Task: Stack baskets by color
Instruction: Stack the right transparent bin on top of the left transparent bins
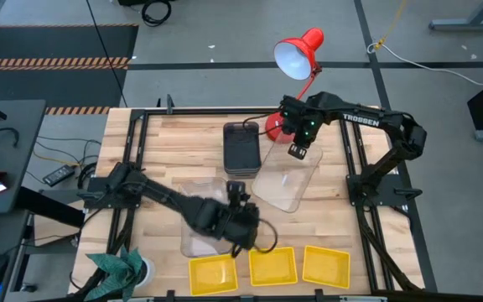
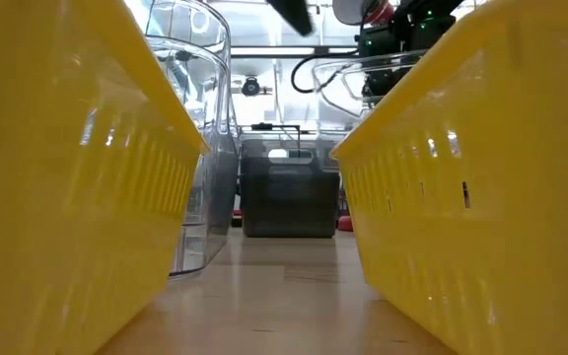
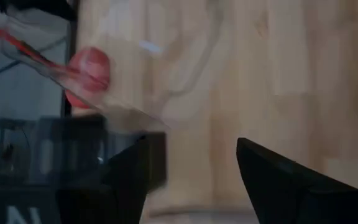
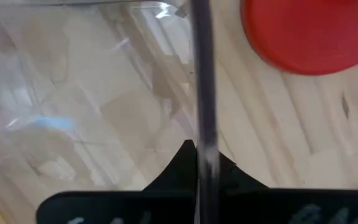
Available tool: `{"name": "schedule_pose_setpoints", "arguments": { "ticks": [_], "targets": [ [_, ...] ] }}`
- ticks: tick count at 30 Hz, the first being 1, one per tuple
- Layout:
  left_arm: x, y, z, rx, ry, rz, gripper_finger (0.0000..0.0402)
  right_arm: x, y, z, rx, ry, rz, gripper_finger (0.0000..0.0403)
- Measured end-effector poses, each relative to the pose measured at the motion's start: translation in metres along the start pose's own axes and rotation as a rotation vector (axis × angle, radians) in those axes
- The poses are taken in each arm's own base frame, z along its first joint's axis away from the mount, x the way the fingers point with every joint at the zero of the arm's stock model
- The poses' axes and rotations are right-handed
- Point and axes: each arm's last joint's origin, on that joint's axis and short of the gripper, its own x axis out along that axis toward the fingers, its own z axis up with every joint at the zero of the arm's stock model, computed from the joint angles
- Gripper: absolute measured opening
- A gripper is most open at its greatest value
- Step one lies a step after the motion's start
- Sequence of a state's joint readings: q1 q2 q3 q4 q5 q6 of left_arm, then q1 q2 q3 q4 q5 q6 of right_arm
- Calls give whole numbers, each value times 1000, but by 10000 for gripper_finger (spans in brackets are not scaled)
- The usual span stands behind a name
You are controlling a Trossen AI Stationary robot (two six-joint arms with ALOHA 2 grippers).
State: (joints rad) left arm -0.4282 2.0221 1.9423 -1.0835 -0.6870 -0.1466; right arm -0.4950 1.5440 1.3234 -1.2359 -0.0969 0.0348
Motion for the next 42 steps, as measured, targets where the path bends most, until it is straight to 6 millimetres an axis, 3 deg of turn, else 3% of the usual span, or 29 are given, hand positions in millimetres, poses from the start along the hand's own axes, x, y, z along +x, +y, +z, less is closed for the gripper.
{"name": "schedule_pose_setpoints", "arguments": {
  "ticks": [5,12,29,35,42],
  "targets": [
    [16,19,13,36,-67,-31,238,0,4,-2,21,21,2,3],
    [23,27,25,106,-172,-101,220,1,13,-6,13,57,4,4],
    [32,35,24,137,-179,-333,174,2,31,-10,-26,95,91,6],
    [33,35,21,131,-147,-368,129,2,35,-11,-39,100,114,6],
    [22,35,22,155,-133,-419,41,-9,41,-7,-35,65,139,6]
  ]
}}
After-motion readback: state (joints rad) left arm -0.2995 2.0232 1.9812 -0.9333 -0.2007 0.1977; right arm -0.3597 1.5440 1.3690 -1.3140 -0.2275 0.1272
